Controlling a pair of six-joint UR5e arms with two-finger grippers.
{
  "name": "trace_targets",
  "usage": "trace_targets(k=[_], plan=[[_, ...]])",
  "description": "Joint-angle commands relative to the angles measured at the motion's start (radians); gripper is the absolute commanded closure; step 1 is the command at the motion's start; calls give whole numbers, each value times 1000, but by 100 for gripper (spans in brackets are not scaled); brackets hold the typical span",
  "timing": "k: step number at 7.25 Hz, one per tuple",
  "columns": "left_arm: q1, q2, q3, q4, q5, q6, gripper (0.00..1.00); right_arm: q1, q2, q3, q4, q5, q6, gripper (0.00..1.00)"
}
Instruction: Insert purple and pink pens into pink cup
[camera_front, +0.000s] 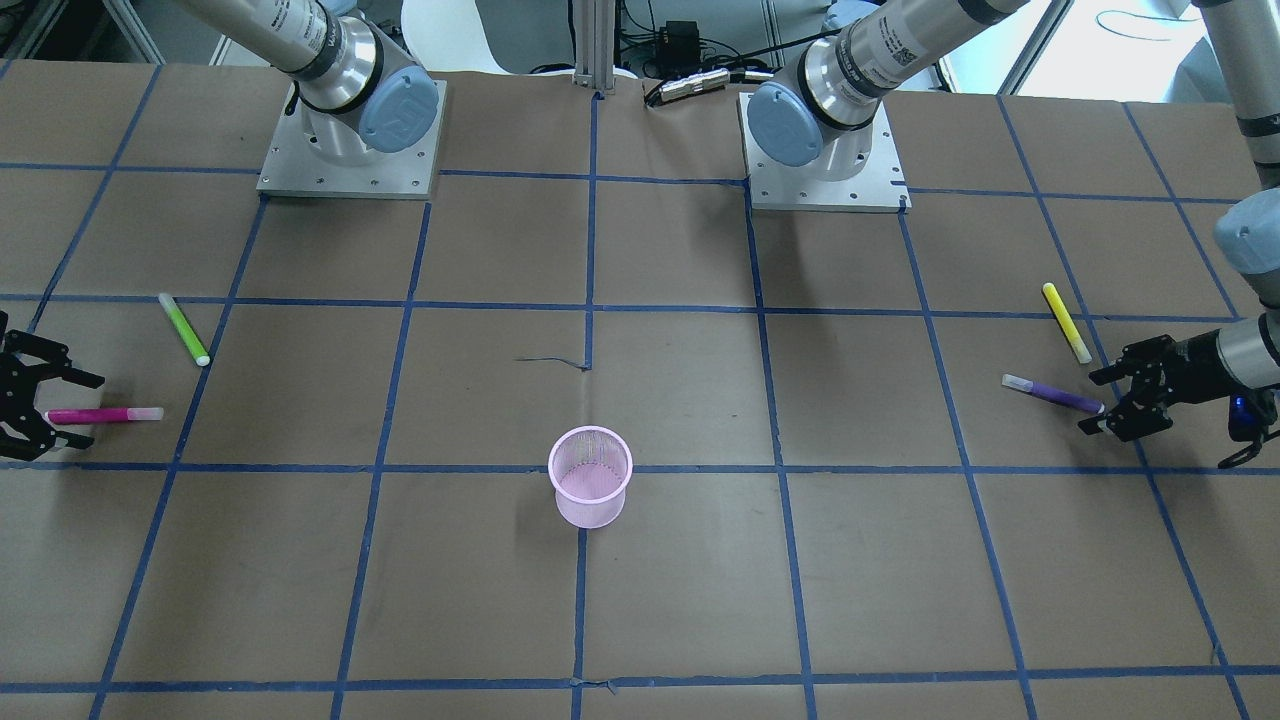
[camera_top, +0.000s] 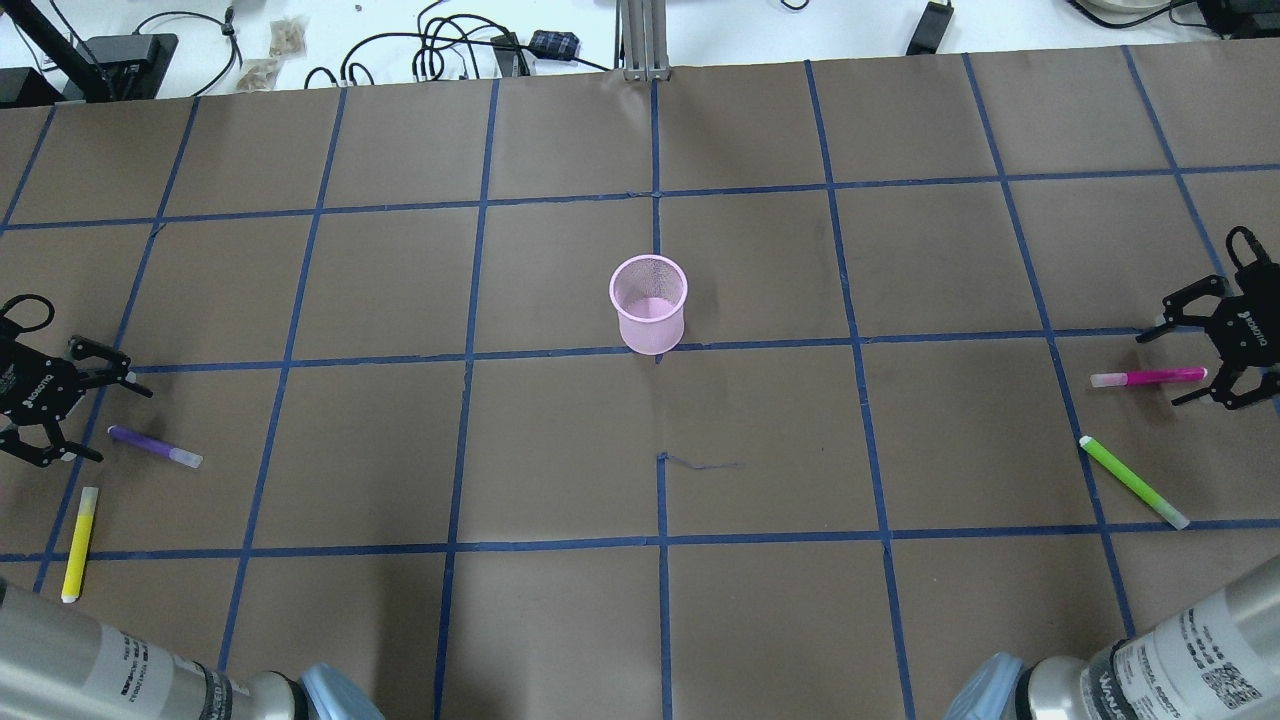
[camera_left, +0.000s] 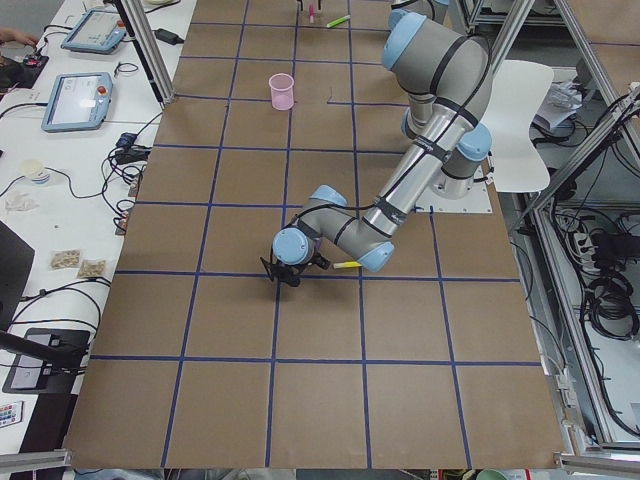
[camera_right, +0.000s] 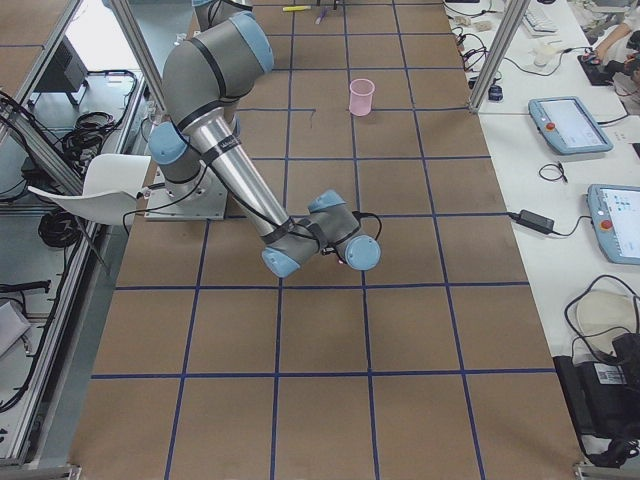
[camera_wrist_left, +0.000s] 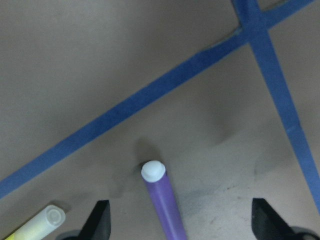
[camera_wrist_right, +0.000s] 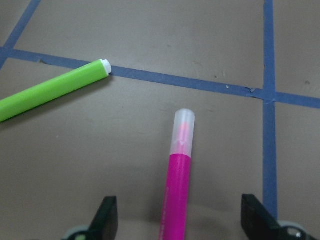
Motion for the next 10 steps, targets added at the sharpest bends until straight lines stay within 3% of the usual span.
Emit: trace_targets(k=[1, 2, 4, 5, 6, 7, 10], plan=[[0, -4, 1, 0, 4, 2, 13, -2, 1, -1, -3, -5, 3, 34], [0, -7, 1, 0, 9, 5, 39, -13, 1, -1, -5, -3, 3, 41], [0, -20, 1, 0, 9, 3, 40, -14, 6, -2, -105, -3, -3, 56], [0, -18, 1, -1, 12, 2, 79, -13, 9, -1, -107, -5, -3, 57], [0, -15, 1, -6, 9, 0, 100, -13, 7, -1, -110, -5, -3, 63], [-4, 5, 1, -21, 9, -3, 100, -14, 7, -1, -110, -5, -5, 74], [-99, 78, 4, -49, 10, -2, 100, -13, -1, -8, -98, -8, 4, 87]])
